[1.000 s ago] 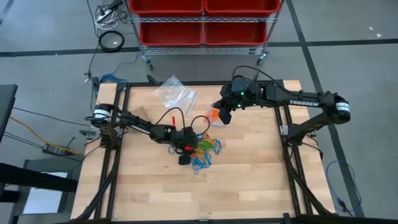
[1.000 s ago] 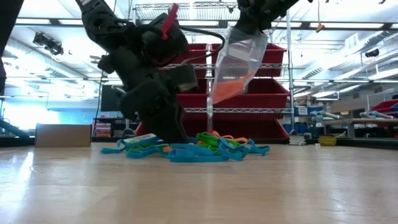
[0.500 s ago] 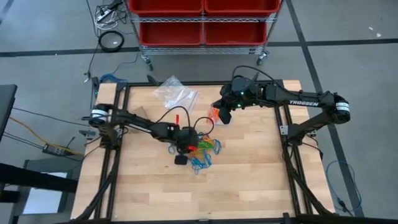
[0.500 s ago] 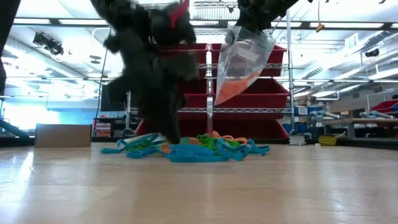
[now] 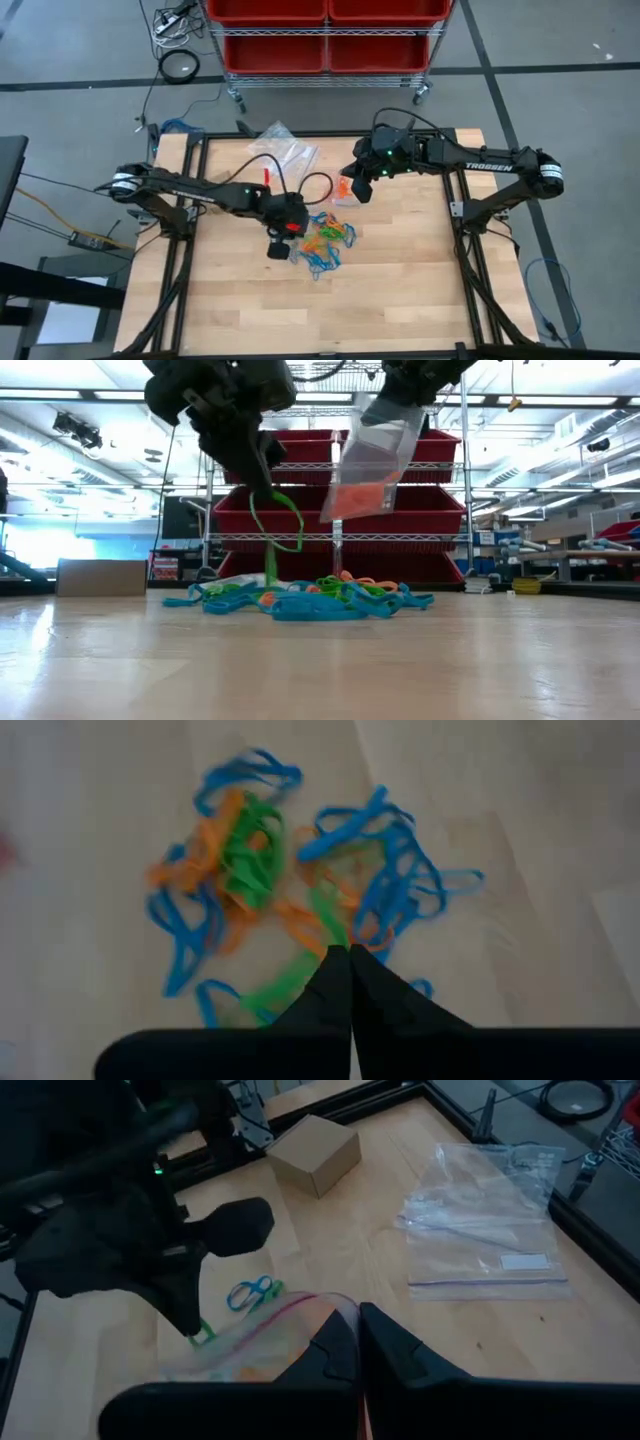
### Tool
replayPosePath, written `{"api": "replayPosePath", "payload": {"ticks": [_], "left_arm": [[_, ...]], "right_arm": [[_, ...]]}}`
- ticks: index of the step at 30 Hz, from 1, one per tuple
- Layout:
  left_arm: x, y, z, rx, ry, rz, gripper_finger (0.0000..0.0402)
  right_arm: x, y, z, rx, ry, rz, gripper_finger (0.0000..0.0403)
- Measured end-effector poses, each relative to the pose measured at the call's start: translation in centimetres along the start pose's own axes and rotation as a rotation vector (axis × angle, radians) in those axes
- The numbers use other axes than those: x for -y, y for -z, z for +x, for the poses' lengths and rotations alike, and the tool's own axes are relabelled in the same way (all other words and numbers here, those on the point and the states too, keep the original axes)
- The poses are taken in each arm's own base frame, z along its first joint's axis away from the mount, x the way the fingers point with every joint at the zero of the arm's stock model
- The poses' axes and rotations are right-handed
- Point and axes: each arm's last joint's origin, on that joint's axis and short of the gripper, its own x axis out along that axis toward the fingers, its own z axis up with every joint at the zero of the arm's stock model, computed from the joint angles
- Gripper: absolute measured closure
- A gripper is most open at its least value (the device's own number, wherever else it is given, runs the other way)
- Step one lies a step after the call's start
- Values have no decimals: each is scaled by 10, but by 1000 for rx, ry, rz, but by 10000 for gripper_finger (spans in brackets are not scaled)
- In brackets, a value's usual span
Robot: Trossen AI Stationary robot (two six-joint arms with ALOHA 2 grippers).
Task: Sort rubber bands
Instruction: Put the orange rubber band into the transparent zip bag
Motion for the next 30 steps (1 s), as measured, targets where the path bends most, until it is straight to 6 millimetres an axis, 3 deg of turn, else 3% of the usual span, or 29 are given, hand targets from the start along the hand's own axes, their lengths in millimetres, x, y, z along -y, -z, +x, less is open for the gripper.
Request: {"api": "replayPosePath", "payload": {"ticks": [4, 9, 15, 19, 30], "left_arm": [[-1, 20, 14, -93, -43, -37, 374], [-7, 46, 22, -181, -182, -94, 305], [1, 29, 28, 46, -28, -68, 233], [5, 19, 37, 141, -6, -45, 233], [0, 33, 92, 66, 16, -91, 265]], "right_arm": [[0, 0, 0, 1, -2, 4, 403], [-3, 0, 0, 1, -10, -2, 403], [-3, -1, 0, 19, -12, -7, 403], [-3, -2, 0, 22, -9, -7, 403], [-3, -2, 0, 22, -9, -12, 403]]}}
